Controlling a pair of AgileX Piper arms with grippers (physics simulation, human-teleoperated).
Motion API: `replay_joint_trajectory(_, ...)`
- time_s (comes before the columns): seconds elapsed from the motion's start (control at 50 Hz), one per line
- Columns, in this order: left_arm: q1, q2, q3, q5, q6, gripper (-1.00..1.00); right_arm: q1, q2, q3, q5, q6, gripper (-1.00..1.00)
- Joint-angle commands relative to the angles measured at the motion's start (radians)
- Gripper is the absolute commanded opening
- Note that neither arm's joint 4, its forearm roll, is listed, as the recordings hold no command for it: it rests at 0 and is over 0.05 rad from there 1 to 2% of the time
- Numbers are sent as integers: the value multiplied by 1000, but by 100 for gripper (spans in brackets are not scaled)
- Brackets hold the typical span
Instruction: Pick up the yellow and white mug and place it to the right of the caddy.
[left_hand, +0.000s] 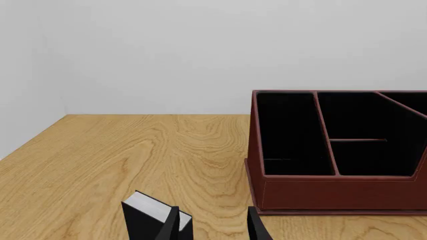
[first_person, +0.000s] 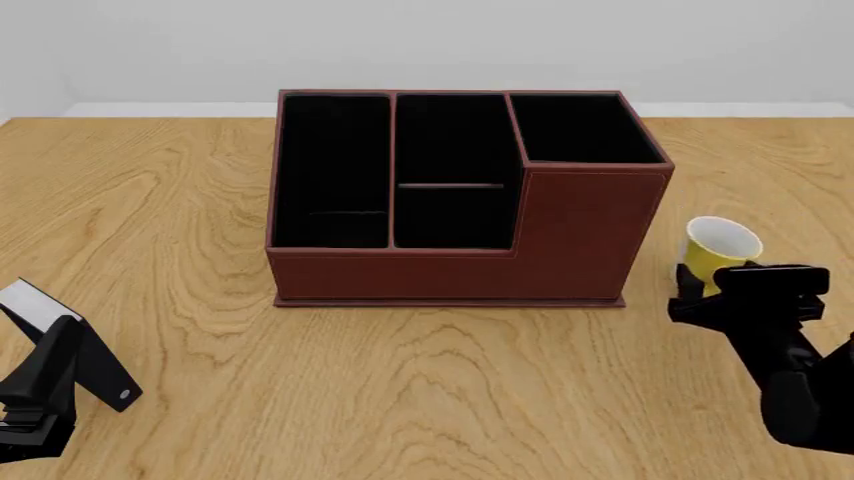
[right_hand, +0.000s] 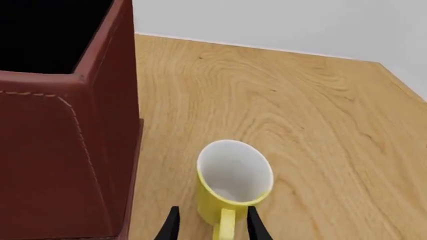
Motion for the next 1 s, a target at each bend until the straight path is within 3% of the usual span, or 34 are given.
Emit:
replay_joint_trajectory(0.02,0,0,0,0,0,100,2,57,-6,0,2,100)
replay_joint_trajectory(0.58,0,0,0,0,0,100,-1,47,13,0,-6,100)
replay_joint_trajectory(1.0,0,0,0,0,0,100,16,-93,125,0,-20,100)
